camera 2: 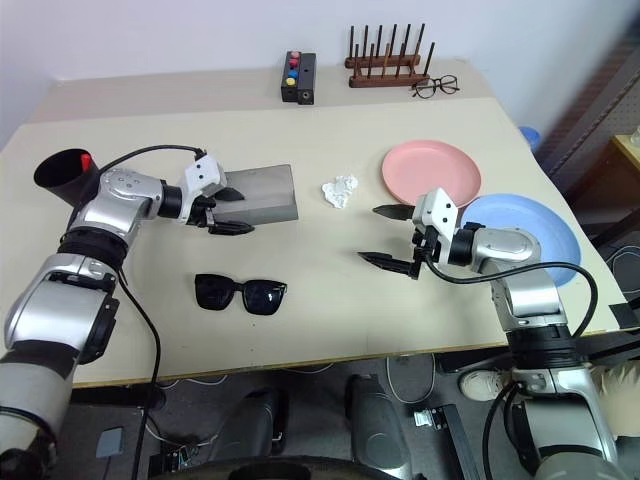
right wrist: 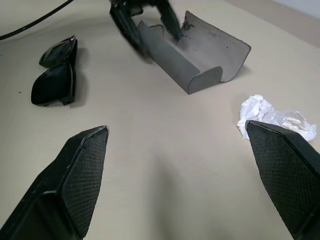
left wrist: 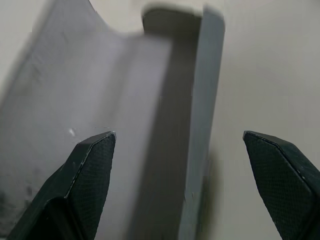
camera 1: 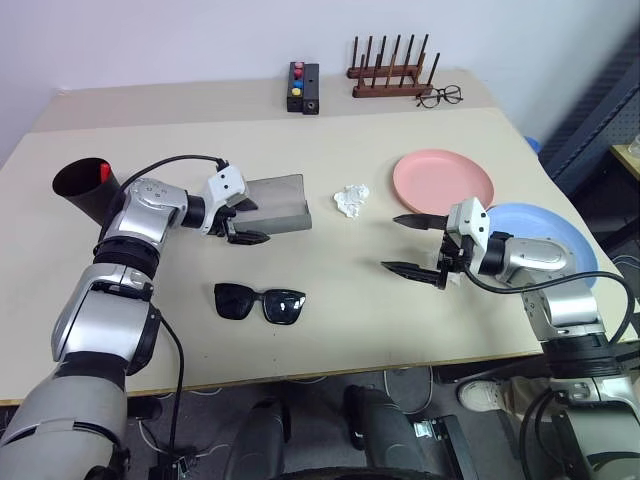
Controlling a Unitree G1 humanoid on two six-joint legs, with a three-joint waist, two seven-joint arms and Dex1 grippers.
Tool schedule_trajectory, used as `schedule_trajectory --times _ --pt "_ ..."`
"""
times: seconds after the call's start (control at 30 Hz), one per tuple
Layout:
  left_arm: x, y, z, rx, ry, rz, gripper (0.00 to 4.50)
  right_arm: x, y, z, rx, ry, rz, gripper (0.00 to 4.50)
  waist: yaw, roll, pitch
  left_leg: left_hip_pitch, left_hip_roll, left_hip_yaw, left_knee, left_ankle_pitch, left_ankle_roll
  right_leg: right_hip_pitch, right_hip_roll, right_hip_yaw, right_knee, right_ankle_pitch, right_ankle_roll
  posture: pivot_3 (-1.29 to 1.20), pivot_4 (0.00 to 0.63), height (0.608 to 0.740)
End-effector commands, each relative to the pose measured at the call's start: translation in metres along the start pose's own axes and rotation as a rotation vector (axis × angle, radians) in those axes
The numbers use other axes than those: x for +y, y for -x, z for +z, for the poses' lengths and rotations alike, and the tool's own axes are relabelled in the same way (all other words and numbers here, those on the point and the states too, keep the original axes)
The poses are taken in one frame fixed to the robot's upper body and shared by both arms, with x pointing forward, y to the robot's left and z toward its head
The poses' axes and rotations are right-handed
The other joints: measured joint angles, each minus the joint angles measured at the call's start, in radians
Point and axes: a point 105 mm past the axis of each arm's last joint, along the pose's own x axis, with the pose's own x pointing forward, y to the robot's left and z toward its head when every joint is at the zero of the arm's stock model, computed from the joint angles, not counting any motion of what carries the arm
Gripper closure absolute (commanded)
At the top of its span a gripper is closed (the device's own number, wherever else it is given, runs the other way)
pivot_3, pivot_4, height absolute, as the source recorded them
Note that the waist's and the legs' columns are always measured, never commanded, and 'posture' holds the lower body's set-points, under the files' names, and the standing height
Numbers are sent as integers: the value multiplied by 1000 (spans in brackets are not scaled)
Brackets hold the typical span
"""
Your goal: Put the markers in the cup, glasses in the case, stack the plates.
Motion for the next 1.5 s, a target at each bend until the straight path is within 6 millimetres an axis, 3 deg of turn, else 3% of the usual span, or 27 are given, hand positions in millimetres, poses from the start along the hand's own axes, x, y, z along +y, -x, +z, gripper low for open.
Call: schedule_trajectory --times 0.03,0.13,0.23,0.4,0.47,0.7,0.8,1.13,1.5 --pt "8 8 12 29 -87 7 332 -2 4 15 -43 54 -35 0 1 0 0 -1 0 0 1 0 0 -1 0 0 0 0 0 0 150 740" --pt "11 7 14 33 -91 19 332 -1 3 16 -45 54 -44 0 1 0 0 -3 0 0 1 0 0 -2 0 0 0 0 0 0 150 740" --pt "13 8 14 48 -90 21 1125 -1 2 19 -47 58 -56 0 2 0 0 -3 0 0 1 0 0 -2 0 0 0 0 0 0 150 740" --pt "13 10 12 62 -102 19 3641 -2 2 23 -47 59 -67 0 0 0 0 -3 0 0 1 0 0 -2 0 0 1 0 0 0 150 740" --pt "13 11 12 65 -103 12 4422 -2 2 23 -47 59 -68 0 0 0 0 -3 0 0 1 0 0 -2 0 0 1 0 0 0 150 740" --pt "11 12 10 70 -155 10 4422 -3 1 27 -51 62 -72 0 1 0 0 -3 0 0 2 0 0 -2 0 0 1 0 0 0 150 740" --pt "9 16 18 25 -181 -23 4422 -4 -1 28 -52 63 -74 0 1 0 0 -3 0 0 2 0 0 -2 0 0 1 0 0 0 150 740" --pt "-22 25 31 -59 -270 -253 4422 -8 -4 27 -50 62 -78 0 0 0 0 -3 0 0 2 0 0 -2 0 0 2 2 -3 0 150 740" --pt "-52 37 11 1 -150 -280 4422 -10 -4 24 -53 55 -79 0 0 0 0 -3 0 -1 3 0 0 -3 0 0 5 2 -3 0 150 740"
